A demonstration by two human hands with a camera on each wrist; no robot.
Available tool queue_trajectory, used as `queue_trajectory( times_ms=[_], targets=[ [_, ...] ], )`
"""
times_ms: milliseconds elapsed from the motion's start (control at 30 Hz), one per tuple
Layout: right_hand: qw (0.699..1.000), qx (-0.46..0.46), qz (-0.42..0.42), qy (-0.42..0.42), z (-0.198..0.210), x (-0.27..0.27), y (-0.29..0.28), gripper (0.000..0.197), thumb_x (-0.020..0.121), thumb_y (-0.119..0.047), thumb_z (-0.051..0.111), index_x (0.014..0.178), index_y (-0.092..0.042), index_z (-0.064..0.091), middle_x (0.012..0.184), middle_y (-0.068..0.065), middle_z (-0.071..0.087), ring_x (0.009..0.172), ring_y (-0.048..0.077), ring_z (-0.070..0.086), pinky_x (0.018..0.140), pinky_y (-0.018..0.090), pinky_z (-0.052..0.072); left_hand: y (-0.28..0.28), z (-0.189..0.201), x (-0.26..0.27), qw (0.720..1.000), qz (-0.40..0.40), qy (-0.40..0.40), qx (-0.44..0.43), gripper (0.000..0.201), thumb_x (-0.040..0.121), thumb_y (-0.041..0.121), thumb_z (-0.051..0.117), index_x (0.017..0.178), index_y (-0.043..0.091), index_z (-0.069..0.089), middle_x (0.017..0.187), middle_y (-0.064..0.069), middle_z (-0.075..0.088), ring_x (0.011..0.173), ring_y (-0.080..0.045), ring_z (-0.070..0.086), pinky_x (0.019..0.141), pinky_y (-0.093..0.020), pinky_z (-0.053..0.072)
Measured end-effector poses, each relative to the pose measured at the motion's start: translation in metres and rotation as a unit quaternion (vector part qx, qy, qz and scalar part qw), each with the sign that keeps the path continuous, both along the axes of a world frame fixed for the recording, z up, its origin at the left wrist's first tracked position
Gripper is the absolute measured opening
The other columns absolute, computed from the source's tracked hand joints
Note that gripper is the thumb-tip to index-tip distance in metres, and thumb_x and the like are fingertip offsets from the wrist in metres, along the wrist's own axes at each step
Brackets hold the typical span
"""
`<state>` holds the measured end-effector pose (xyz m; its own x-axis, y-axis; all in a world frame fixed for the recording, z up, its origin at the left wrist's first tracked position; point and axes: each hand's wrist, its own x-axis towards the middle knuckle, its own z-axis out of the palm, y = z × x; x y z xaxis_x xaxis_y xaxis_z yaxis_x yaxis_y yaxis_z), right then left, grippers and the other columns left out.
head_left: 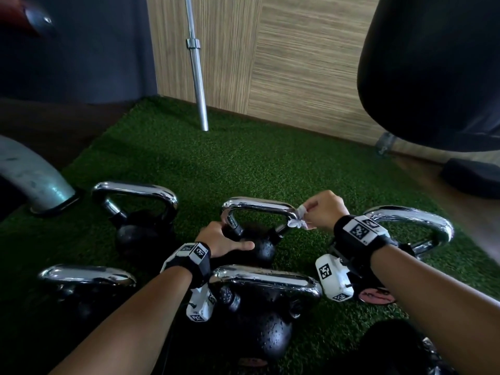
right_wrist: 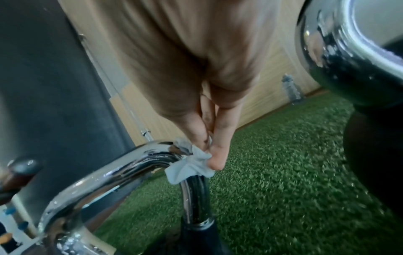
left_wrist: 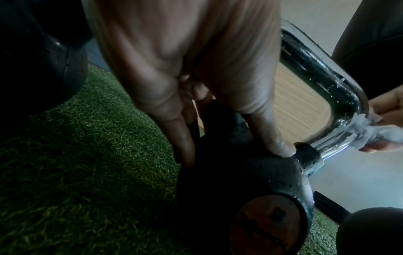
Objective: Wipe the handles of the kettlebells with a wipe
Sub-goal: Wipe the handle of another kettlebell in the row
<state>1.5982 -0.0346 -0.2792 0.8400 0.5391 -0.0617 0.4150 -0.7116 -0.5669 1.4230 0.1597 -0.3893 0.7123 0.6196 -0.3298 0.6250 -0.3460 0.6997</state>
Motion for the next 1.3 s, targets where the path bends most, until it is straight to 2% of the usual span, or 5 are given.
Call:
queue_trajectory(
  times_ms=[300, 633, 800, 1000, 1300],
  targets=[
    [0.926, 0.128, -0.005, 0.354, -0.026, 0.004, 0.004, 0.033, 0.086, 0.033, 0.047, 0.073, 0.005, 0.061, 0.078, 0.022, 0.062, 0.054, 0.025, 0.069, 0.05, 0.033, 0.063, 0.002, -0.005, 0.002, 0.999, -0.024, -0.031, -0.011, 0.07, 0.05, 0.075, 0.086, 0.105, 0.034, 0.07, 0.108, 0.013, 0.072, 0.105, -0.013, 0.065, 0.091, -0.029, 0.051],
    [0.953, 0.135, -0.039, 0.267, -0.003, 0.027, -0.012, 0.024, 0.085, 0.022, 0.063, 0.079, -0.001, 0.06, 0.074, 0.018, 0.067, 0.054, 0.026, 0.066, 0.053, 0.035, 0.063, 0.046, 0.059, -0.023, 0.994, 0.03, -0.099, 0.018, 0.04, 0.08, 0.009, 0.072, 0.115, 0.027, 0.07, 0.093, 0.008, 0.079, 0.089, -0.019, 0.076, 0.087, -0.043, 0.062],
    [0.952, 0.217, 0.1, 0.193, 0.051, 0.015, -0.012, 0.018, 0.085, 0.011, 0.073, 0.101, 0.005, 0.071, 0.096, 0.018, 0.076, 0.077, 0.026, 0.074, 0.069, 0.032, 0.066, 0.011, 0.146, -0.013, 0.961, -0.002, -0.273, -0.032, 0.02, 0.097, 0.019, 0.068, 0.116, 0.021, 0.073, 0.104, 0.0, 0.078, 0.096, -0.016, 0.076, 0.088, -0.034, 0.061],
    [0.932, 0.293, 0.194, 0.085, 0.067, -0.027, 0.005, 0.023, 0.081, 0.004, 0.081, 0.101, -0.004, 0.075, 0.091, 0.01, 0.078, 0.074, 0.015, 0.074, 0.068, 0.027, 0.062, -0.024, 0.181, 0.009, 0.942, -0.065, -0.21, -0.252, 0.039, 0.1, 0.04, 0.058, 0.116, 0.006, 0.068, 0.098, -0.012, 0.074, 0.088, -0.022, 0.071, 0.092, -0.039, 0.06],
    [0.942, 0.291, 0.162, -0.046, 0.043, -0.034, 0.014, 0.028, 0.074, -0.014, 0.087, 0.093, -0.021, 0.068, 0.076, -0.009, 0.066, 0.059, -0.006, 0.055, 0.057, 0.007, 0.042, -0.03, 0.167, 0.008, 0.923, -0.064, -0.267, -0.269, 0.03, 0.098, 0.005, 0.06, 0.126, -0.004, 0.065, 0.117, -0.027, 0.07, 0.083, -0.02, 0.075, 0.083, -0.03, 0.063]
  ],
)
